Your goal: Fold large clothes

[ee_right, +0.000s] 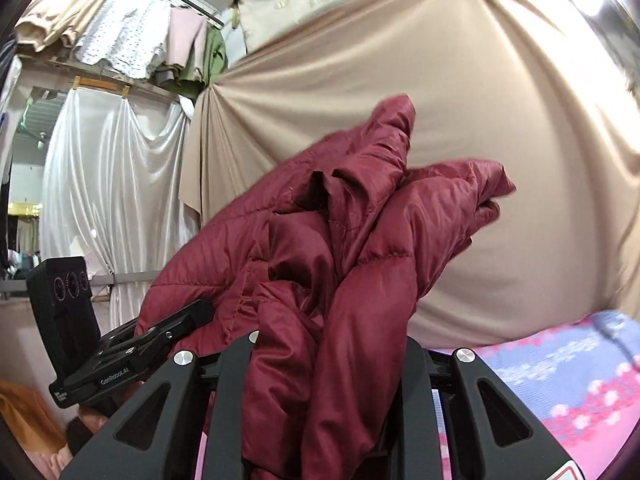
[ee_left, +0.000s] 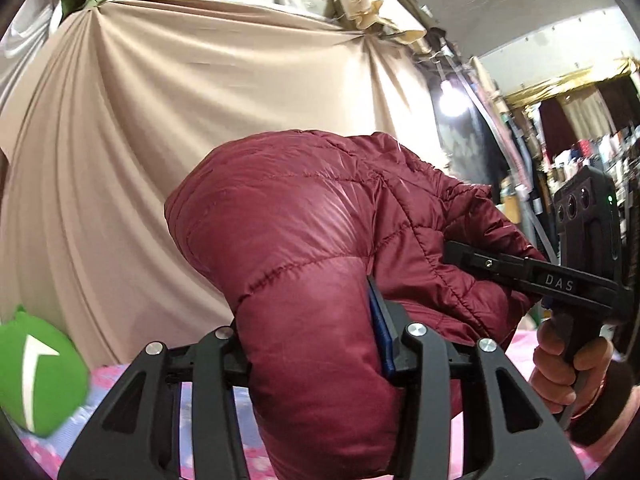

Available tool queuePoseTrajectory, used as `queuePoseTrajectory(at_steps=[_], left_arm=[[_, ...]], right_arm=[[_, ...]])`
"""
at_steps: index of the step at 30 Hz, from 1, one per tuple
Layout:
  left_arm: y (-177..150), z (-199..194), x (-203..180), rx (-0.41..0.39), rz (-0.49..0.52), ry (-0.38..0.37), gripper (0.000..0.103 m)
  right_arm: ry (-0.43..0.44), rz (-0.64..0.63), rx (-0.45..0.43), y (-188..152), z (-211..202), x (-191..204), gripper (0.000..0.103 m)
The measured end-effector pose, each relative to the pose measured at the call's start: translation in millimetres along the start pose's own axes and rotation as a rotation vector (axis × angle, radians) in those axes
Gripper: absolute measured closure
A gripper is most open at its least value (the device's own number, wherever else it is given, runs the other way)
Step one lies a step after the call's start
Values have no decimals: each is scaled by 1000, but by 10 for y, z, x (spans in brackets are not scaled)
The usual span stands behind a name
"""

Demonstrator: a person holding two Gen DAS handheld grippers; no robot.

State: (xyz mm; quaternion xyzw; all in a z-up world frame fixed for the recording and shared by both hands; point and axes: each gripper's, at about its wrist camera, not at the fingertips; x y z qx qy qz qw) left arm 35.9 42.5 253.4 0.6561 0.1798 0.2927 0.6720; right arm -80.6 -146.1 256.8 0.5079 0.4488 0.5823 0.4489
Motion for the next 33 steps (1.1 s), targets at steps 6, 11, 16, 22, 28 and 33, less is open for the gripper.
queuePoseTrajectory(at_steps=[6, 11, 16, 22, 28, 33], left_arm=[[-822, 735, 705, 211, -88, 74, 55], [-2485, 1505, 1234, 590, -294, 191, 50], [-2658, 1131, 1324, 574, -406, 192, 37], [-2431, 909, 1192, 645, -426, 158, 33], [-2731, 1101, 1000, 753, -357, 268, 34], [-2893, 1109, 842, 805, -291, 320, 34]], right_arm=[[-48, 95, 249, -830, 1213, -371, 75], [-189, 196, 687, -2405, 2119, -1020, 71], [-192, 287, 745, -2705, 1747, -1339, 65], [-203, 274, 684, -2376, 1459, -1231, 57], [-281, 43, 701, -2535, 1863, -816, 87], [-331, -18, 803, -2908, 1952, -852, 95]])
Point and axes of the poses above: each gripper's, at about its wrist camera, not at the fingertips, and z roughly the way its jaws point, x to its left, y to its top, and after that the axes turned 8 degrees about -y, right-handed
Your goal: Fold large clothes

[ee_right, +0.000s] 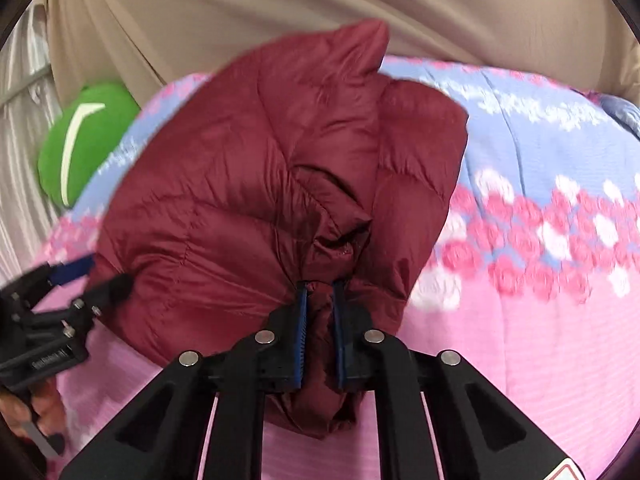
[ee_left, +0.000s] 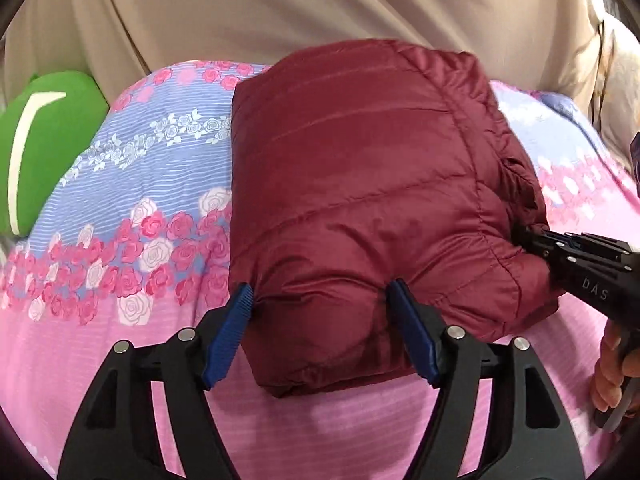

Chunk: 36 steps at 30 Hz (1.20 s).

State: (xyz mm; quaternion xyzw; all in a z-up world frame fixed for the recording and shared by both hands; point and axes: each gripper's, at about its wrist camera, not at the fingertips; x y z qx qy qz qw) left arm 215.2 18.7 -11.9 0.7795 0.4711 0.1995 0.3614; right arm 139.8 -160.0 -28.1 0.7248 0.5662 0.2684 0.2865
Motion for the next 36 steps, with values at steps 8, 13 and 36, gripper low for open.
queuePoseTrajectory(at_steps=[8, 13, 36], left_arm=[[-15, -121, 6, -12, -48, -12, 35], [-11, -85, 7, -6, -56, -1, 35], [-285, -185, 104, 61, -80, -67, 11]], right_arm=[[-4, 87, -65, 222, -427, -132, 90], [-25, -4, -154, 545, -498, 124, 90], [143, 198, 15, 185, -424, -433, 42]])
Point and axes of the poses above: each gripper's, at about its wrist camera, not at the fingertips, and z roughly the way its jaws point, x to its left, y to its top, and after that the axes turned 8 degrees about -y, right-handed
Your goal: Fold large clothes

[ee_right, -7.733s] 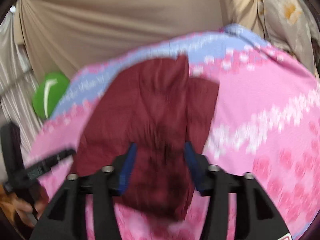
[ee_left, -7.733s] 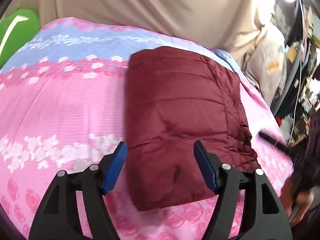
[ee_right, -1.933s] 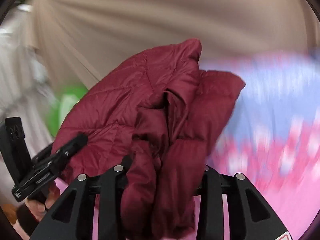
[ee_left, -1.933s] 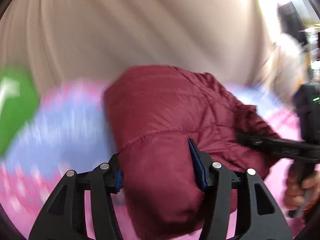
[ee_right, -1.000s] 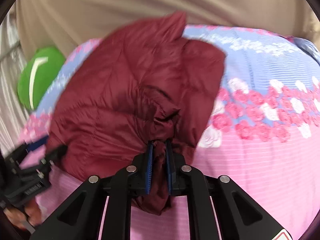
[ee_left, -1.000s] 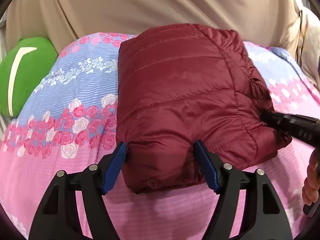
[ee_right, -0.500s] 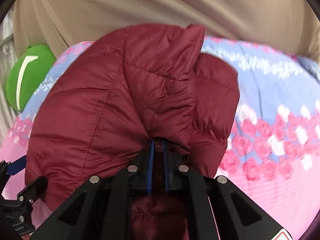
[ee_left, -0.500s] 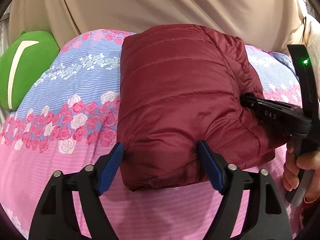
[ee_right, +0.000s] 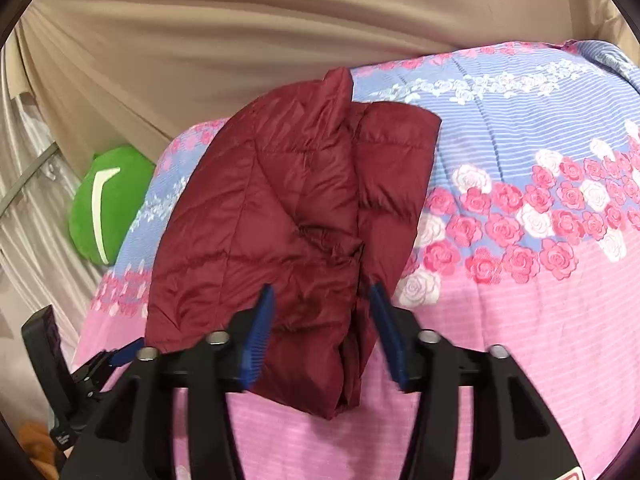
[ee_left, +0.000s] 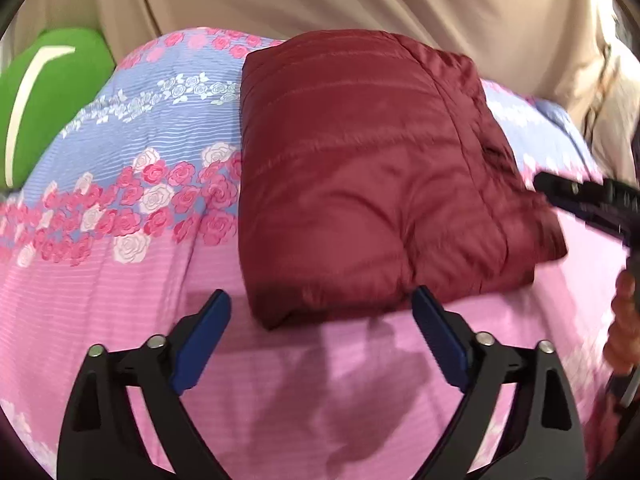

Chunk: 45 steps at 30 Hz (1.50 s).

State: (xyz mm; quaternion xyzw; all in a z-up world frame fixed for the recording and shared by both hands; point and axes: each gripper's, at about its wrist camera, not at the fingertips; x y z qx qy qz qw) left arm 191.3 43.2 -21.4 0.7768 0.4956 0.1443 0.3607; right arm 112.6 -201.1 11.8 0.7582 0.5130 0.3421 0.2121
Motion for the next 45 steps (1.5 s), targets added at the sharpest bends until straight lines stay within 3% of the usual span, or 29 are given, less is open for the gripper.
queuePoseTrajectory(at_steps=[4, 5, 6, 8, 9, 10, 12, 14, 16, 19, 22, 24, 26, 28, 30, 32, 34, 35, 36, 41, 42, 44, 45], left_arm=[[-95, 112, 69, 9, 40, 114, 12], [-84, 130, 110, 3, 25, 115, 17], [-72, 146, 145, -2, 9, 106, 29], [-28, 187, 175, 10, -10, 66, 48], [-12, 191, 177, 12, -21, 42, 64], [4, 198, 165, 16, -33, 6, 71], [23, 214, 125, 9, -45, 4, 80], [22, 280, 85, 16, -49, 10, 81], [6, 321, 75, 12, -45, 21, 81], [10, 315, 113, 16, -58, 13, 80], [10, 252, 285, 18, -143, -44, 80], [-2, 205, 369, 18, -173, -66, 79], [-15, 151, 395, 21, -181, -76, 79], [-16, 95, 341, 2, -162, -76, 79], [9, 85, 265, -10, -128, -60, 63], [40, 76, 207, -41, -104, -27, 55], [60, 92, 205, -46, -95, -7, 54], [68, 103, 231, -43, -104, -6, 60], [88, 122, 263, -39, -114, -16, 71], [81, 152, 144, -11, -120, -78, 77], [72, 203, 81, 0, -102, -67, 77], [46, 322, 22, 16, -81, -36, 77], [43, 325, 1, 6, -66, -24, 77]], right_arm=[[-6, -9, 52, -96, 247, 67, 41], [-10, -7, 57, -112, 292, 79, 52], [-13, -4, 55, -107, 316, 87, 77], [-6, -1, 29, -51, 269, 82, 95], [-3, 6, 1, -5, 180, 64, 98], [-14, 4, -26, 28, 107, 52, 98], [-52, -14, -73, 65, 4, 35, 99], [-92, -36, -47, 50, 98, -7, 99], [-117, -79, 54, -42, 422, -13, 95], [-148, -113, 59, -125, 442, 67, 89], [-71, -63, 49, -103, 218, 70, 85], [-20, -23, 41, -138, 50, 1, 67], [16, -30, 48, -258, -84, -51, 56], [29, -75, 81, -391, -83, -34, 55], [34, -115, 111, -475, 4, 47, 53], [22, -137, 132, -511, 178, 163, 53], [11, -127, 140, -498, 329, 211, 64], [11, -120, 126, -463, 364, 218, 87], [15, -111, 127, -398, 383, 219, 95], [-136, -141, -17, -170, 98, 208, 101], [-150, -141, -7, -160, 123, 153, 101], [-173, -156, 105, -233, 406, 46, 101], [-149, -140, 95, -275, 431, -11, 101]])
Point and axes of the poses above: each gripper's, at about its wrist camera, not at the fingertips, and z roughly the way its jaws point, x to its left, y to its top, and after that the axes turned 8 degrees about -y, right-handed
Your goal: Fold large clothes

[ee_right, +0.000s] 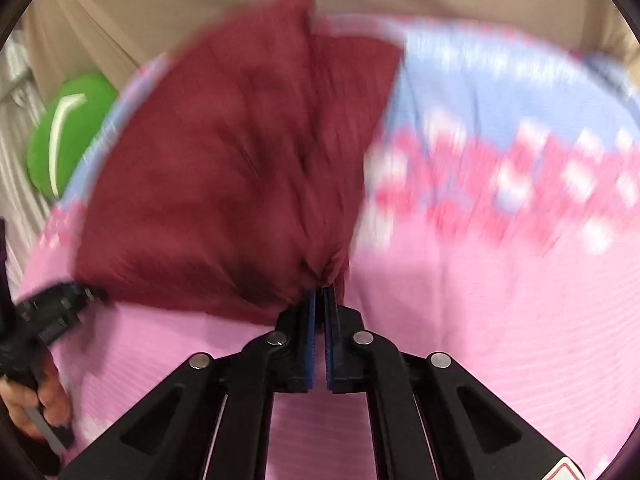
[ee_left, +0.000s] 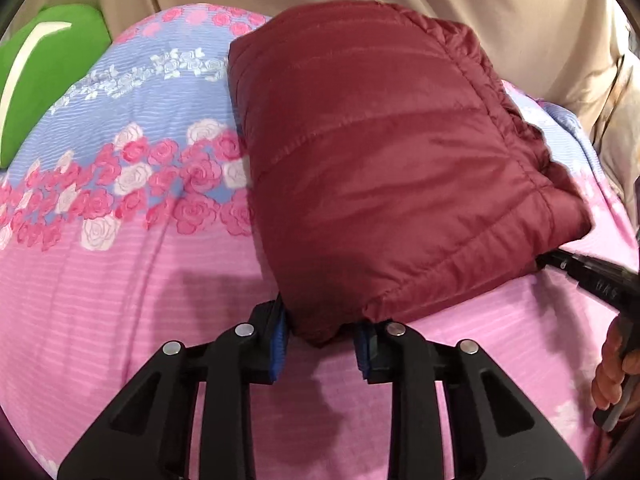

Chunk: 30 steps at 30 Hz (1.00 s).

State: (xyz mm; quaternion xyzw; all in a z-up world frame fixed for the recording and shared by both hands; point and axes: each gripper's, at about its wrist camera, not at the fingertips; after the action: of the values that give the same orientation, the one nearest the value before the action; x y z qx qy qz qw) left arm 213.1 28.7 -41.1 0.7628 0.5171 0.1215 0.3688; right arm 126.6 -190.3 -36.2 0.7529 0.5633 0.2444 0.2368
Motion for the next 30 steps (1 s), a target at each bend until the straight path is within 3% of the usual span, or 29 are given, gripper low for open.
queuePoseTrajectory(at_steps=[3, 5, 10, 12, 14, 17, 20, 25, 28, 30], left_arm=[[2, -87, 34, 31, -15, -2, 77], [-48, -256, 78, 37, -40, -14, 76], [17, -776, 83, -87, -62, -32, 76], [158, -829, 22, -135, -65, -49, 68], [249, -733, -10, -146, -56, -14, 66], [274, -289, 48, -57, -86, 31, 63], [208, -102, 43, -49, -66, 70, 54], [151, -32, -146, -66, 26, 191, 54], [112, -187, -158, -76, -1, 189, 55], [58, -319, -190, -92, -2, 187, 46]], right_arm=[[-29, 29, -11, -25, -185, -85, 99], [-51, 73, -75, 0, -476, -180, 98], [-11, 34, -202, 187, -931, -129, 98], [20, 1, -206, 240, -922, -12, 98], [14, -30, -175, 280, -709, 198, 98], [-38, -39, -75, 201, -277, 250, 103], [-21, -24, -51, 47, -31, 138, 103], [-79, -54, -53, 88, -24, 247, 103], [-74, 2, -81, 47, -230, 273, 95], [-77, -9, -111, -10, -391, 323, 89]])
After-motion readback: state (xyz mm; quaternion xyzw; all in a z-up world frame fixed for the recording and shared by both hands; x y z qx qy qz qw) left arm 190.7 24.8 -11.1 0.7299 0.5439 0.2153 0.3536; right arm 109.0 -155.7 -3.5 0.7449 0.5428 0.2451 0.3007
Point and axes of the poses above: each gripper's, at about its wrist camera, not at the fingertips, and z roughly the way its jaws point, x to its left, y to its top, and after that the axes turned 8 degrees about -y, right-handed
